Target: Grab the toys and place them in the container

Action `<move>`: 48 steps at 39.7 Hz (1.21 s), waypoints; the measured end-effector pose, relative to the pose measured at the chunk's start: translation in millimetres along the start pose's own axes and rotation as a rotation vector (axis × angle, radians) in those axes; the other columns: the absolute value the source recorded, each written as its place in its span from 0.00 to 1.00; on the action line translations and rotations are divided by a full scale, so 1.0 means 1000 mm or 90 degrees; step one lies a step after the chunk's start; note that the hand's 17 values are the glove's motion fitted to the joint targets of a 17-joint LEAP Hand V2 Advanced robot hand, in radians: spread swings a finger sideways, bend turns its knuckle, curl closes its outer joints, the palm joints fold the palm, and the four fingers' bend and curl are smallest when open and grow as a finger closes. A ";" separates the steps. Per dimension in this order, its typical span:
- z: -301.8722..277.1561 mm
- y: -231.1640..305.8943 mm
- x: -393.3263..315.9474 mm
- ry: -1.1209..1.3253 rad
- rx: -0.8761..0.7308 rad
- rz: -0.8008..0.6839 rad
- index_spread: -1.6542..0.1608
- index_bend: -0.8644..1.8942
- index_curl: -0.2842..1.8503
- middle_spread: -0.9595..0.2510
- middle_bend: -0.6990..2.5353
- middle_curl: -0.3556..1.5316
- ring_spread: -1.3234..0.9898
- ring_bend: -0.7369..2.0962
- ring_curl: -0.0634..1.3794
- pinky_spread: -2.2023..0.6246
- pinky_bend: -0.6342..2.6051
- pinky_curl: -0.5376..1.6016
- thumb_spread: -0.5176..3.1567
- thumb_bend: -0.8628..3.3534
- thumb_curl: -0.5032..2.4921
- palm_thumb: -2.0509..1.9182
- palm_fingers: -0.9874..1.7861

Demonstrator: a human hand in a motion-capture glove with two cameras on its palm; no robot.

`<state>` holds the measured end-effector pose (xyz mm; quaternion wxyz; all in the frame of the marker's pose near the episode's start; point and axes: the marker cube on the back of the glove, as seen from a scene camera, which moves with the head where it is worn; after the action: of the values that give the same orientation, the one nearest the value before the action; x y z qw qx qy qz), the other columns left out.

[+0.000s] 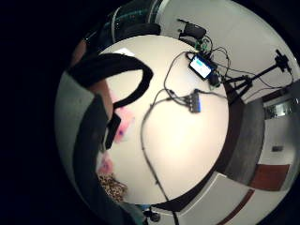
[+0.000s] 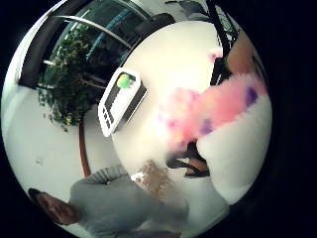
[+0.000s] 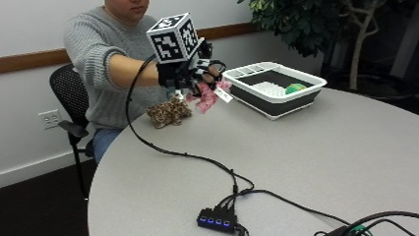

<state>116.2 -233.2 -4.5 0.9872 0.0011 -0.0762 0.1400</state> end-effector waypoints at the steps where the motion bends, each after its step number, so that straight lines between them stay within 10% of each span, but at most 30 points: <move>1: -0.002 0.000 0.001 -0.005 0.002 0.002 0.67 0.51 0.42 0.52 0.38 0.44 0.32 0.54 0.38 0.64 0.56 0.50 0.37 0.25 0.39 0.67 0.58; 14: 0.012 -0.016 -0.041 -0.034 -0.003 -0.018 0.66 0.53 0.48 0.52 0.39 0.49 0.30 0.56 0.44 0.64 0.58 0.52 0.35 0.24 0.42 0.67 0.55; 32: 0.096 -0.101 -0.331 -0.060 -0.081 -0.278 0.66 0.53 0.53 0.51 0.39 0.55 0.30 0.58 0.51 0.64 0.62 0.55 0.35 0.23 0.45 0.67 0.49; 48: 0.140 -0.097 -0.331 -0.010 -0.188 -0.270 0.66 0.48 0.54 0.52 0.35 0.54 0.34 0.57 0.53 0.66 0.61 0.53 0.41 0.20 0.43 0.61 0.38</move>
<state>-191.8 -420.8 85.9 0.9834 -0.1258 -0.1013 -0.0831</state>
